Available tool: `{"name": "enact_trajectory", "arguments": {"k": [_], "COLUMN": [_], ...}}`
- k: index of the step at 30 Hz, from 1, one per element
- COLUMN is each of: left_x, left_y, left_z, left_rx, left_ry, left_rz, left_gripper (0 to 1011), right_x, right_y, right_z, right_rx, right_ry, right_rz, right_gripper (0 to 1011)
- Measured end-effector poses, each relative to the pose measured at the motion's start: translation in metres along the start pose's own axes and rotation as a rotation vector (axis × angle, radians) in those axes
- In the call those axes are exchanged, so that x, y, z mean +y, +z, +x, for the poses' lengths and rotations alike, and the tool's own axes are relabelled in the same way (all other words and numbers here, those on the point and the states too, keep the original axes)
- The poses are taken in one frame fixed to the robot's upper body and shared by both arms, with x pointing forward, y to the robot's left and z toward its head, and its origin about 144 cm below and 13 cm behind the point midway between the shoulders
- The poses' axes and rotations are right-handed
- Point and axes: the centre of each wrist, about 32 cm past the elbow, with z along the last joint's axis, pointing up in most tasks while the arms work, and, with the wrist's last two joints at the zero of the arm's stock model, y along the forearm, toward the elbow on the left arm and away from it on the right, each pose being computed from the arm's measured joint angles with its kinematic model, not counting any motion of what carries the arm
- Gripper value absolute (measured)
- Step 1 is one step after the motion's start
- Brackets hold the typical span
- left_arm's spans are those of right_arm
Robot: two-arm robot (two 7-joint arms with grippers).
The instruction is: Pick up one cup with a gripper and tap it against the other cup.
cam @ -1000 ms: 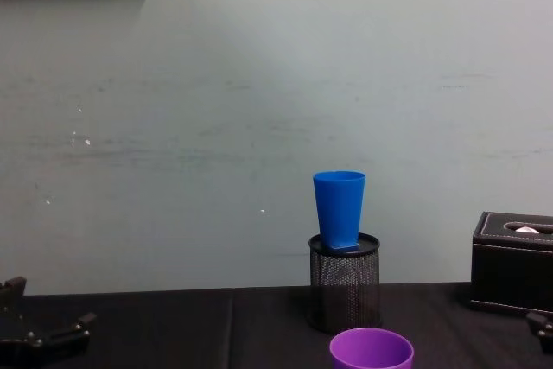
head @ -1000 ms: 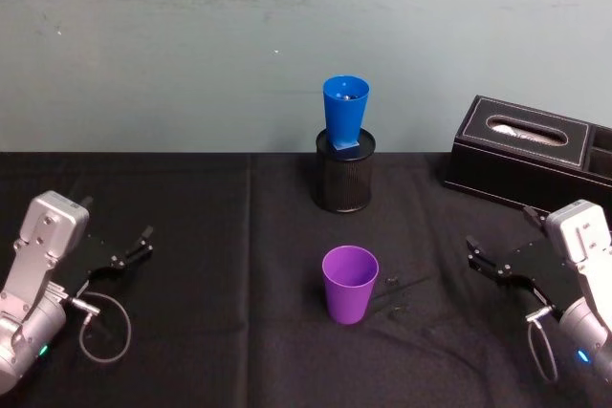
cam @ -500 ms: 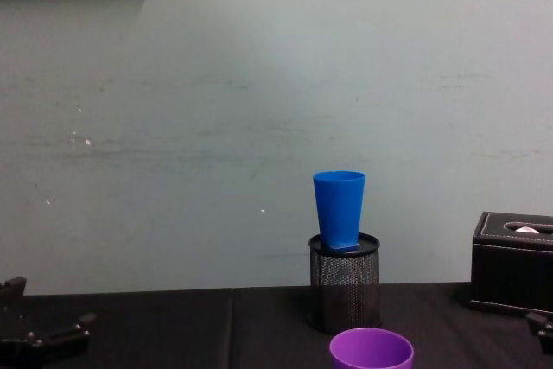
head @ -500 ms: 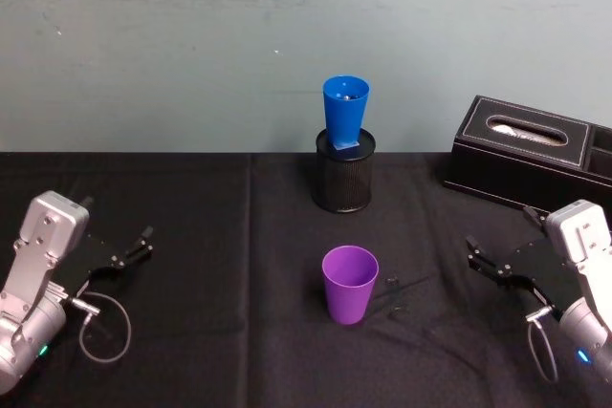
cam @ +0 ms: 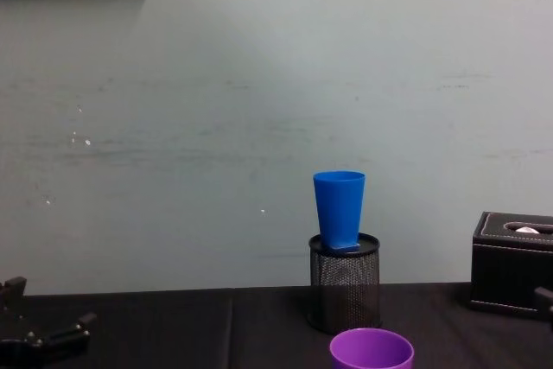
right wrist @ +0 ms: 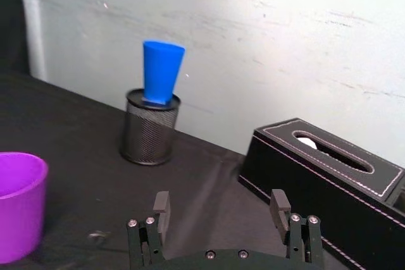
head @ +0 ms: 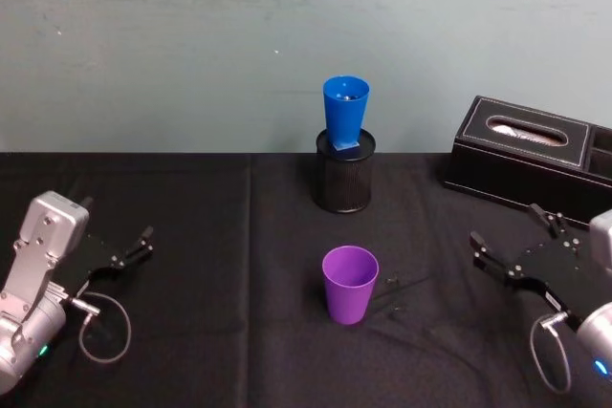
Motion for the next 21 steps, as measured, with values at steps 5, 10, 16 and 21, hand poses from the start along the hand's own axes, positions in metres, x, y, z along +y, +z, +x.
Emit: {"name": "enact_trajectory", "arguments": {"k": [5,10,16,21], "left_x": [0.0,0.0,0.0,0.0], "left_y": [0.0,0.0,0.0,0.0], "left_z": [0.0,0.0,0.0,0.0], "left_rx": [0.0,0.0,0.0,0.0], "left_ry": [0.0,0.0,0.0,0.0], "left_rz": [0.0,0.0,0.0,0.0], "left_gripper": [1005,1004,1004,1005], "right_x": [-0.013,-0.021,-0.016,-0.006], "right_y": [-0.001,-0.005,-0.008,-0.008], "right_z": [0.002,0.004,0.002,-0.002], "right_rx": [0.059,0.105,0.124,0.136], "right_ry": [0.093,0.232,0.4,0.46], "right_rz": [0.005,0.011,0.027,0.027], "right_gripper": [1003,1003,1003,1003]}}
